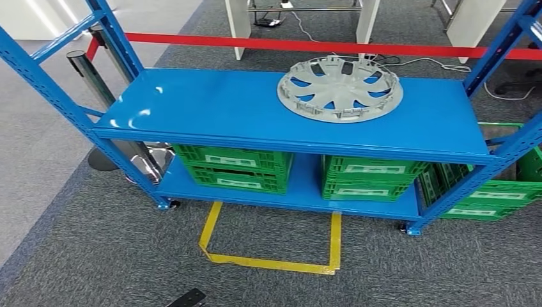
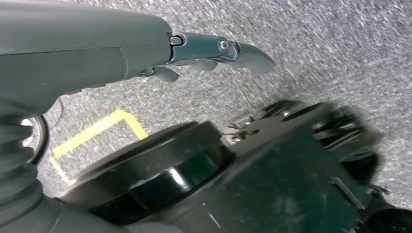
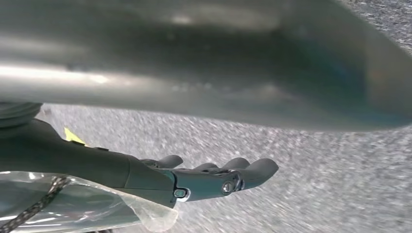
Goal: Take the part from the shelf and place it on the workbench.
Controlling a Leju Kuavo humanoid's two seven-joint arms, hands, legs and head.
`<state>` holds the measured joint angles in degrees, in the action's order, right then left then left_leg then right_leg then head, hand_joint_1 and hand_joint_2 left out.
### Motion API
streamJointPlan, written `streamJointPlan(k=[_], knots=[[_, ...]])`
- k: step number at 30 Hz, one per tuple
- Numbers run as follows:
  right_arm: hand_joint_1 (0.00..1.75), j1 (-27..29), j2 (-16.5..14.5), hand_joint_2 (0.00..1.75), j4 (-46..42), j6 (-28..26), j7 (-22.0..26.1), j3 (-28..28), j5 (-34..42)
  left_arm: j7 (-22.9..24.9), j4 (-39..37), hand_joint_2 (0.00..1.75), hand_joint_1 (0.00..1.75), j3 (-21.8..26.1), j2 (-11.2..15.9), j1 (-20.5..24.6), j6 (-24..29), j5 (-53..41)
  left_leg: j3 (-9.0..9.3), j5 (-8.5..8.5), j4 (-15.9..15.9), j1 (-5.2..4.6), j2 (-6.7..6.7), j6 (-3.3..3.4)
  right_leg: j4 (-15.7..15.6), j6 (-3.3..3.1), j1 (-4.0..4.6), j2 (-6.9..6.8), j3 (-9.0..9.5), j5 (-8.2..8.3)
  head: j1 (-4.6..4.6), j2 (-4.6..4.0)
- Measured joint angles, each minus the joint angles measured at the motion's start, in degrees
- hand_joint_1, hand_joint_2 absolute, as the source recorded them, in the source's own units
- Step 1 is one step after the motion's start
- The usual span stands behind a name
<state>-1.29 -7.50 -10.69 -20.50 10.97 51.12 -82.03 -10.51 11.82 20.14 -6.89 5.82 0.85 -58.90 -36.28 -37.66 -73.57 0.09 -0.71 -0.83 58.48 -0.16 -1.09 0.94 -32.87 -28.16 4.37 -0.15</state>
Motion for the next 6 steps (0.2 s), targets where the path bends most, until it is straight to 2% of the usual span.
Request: streamJointPlan(k=[1, 2, 3, 5, 6], knots=[[0.00, 0.0, 0.0, 0.00, 0.0, 0.0, 0.0, 0.0, 0.0, 0.0, 0.0, 1.75, 0.00, 0.0, 0.0, 0.0, 0.0, 0.0, -0.60, 0.29, -1.1, 0.00, 0.04, 0.08, 0.0, -0.02, 0.03, 0.60, 0.04, 0.00, 0.00, 0.00], [0.00, 0.1, 0.0, 0.00, 0.0, 0.0, 0.0, 0.0, 0.0, 0.0, 0.0, 1.75, 0.00, 0.0, 0.0, 0.0, 0.0, 0.1, -0.15, 1.75, 0.1, 0.00, 0.16, 0.28, 0.0, -0.02, 0.07, 1.24, 0.13, 0.02, 0.01, 0.00], [0.00, 0.1, 0.0, 0.00, 0.0, 0.0, 0.0, 0.0, 0.0, 0.0, 0.0, 1.75, 0.00, 0.0, 0.0, 0.0, 0.0, 0.1, 1.26, 4.08, 3.4, -0.05, 0.42, 0.63, 0.0, -0.01, 0.10, 1.79, 0.25, 0.03, 0.01, 0.00], [0.00, 0.2, -0.1, 0.87, 0.0, -0.1, 0.0, 0.0, -0.2, 0.0, 0.0, 1.75, 0.00, 0.1, 0.2, 0.1, 0.0, 0.1, 4.54, 8.07, 11.3, -0.28, 1.28, 1.65, 0.0, 0.13, 0.16, 2.71, 0.32, 0.09, 0.02, 0.00], [0.00, 0.2, -0.1, 1.16, 0.0, -0.1, 0.0, 0.0, -0.3, 0.0, 0.0, 1.75, 0.00, 0.1, 0.2, 0.1, 0.0, 0.1, 5.39, 8.95, 13.3, -0.36, 1.55, 1.95, 0.0, 0.17, 0.16, 2.85, 0.32, 0.11, 0.02, 0.00]])
